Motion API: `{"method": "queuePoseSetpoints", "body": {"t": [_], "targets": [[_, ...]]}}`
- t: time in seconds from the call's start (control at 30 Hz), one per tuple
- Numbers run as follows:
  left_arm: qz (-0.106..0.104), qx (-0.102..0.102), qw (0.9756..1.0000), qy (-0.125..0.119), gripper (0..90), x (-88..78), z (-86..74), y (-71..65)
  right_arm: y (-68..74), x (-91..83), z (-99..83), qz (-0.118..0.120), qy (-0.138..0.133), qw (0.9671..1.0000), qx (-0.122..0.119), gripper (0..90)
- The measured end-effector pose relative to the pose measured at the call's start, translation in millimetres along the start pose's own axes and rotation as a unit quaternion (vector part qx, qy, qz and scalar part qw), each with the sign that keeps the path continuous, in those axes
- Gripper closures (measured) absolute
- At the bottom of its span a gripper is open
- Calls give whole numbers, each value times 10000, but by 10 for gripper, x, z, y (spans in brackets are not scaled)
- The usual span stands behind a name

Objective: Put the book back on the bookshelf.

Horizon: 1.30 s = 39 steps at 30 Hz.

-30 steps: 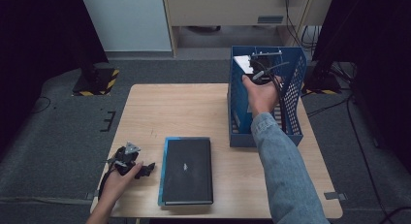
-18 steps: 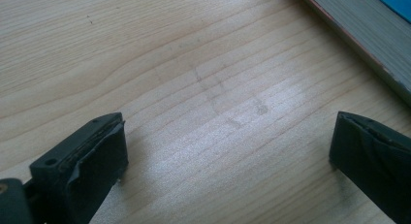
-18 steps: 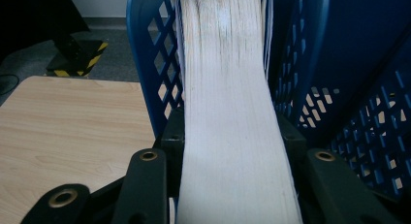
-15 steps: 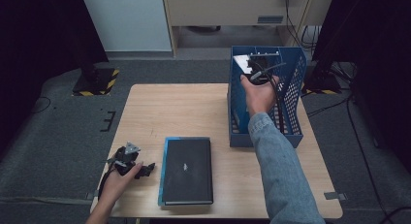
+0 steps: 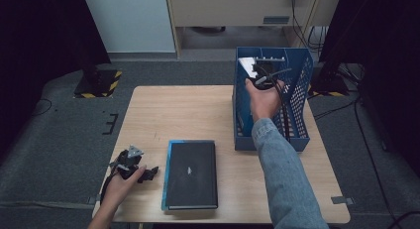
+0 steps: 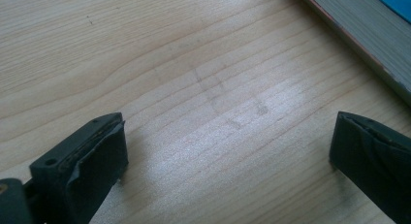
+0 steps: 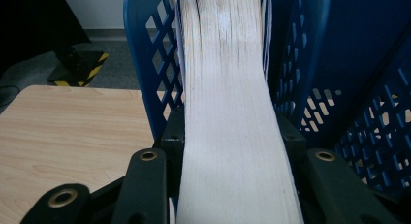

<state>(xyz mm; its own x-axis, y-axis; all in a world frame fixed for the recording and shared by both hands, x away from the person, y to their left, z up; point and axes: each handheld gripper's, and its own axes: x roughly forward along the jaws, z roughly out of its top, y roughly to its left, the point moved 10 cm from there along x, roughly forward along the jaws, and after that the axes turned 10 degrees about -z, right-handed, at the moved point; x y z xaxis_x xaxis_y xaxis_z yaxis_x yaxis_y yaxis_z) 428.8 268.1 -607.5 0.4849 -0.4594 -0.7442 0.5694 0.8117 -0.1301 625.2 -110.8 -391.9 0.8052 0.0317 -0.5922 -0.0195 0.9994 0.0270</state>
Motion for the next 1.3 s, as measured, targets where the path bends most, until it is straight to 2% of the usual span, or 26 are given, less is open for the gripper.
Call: {"method": "queuePoseSetpoints", "body": {"t": [0.23,0.43,0.63,0.73,1.0,1.3], "targets": [[-3,4,10000,4,0,1,1,0,-17,-38,-71,21,41,10000,71,592],[0,-1,10000,2,0,1,2,-1,-27,-79,-130,26,22,10000,-7,585],[1,-2,10000,10,0,3,4,-1,94,-107,-157,215,-3,9997,-147,524],[4,-2,10000,7,0,4,5,-1,146,-147,-151,350,7,9993,-102,501],[3,6,10000,17,0,8,8,-2,212,-206,-166,483,74,9985,-250,483],[0,7,10000,10,0,12,11,-5,303,-247,-167,591,103,9978,-291,465]]}}
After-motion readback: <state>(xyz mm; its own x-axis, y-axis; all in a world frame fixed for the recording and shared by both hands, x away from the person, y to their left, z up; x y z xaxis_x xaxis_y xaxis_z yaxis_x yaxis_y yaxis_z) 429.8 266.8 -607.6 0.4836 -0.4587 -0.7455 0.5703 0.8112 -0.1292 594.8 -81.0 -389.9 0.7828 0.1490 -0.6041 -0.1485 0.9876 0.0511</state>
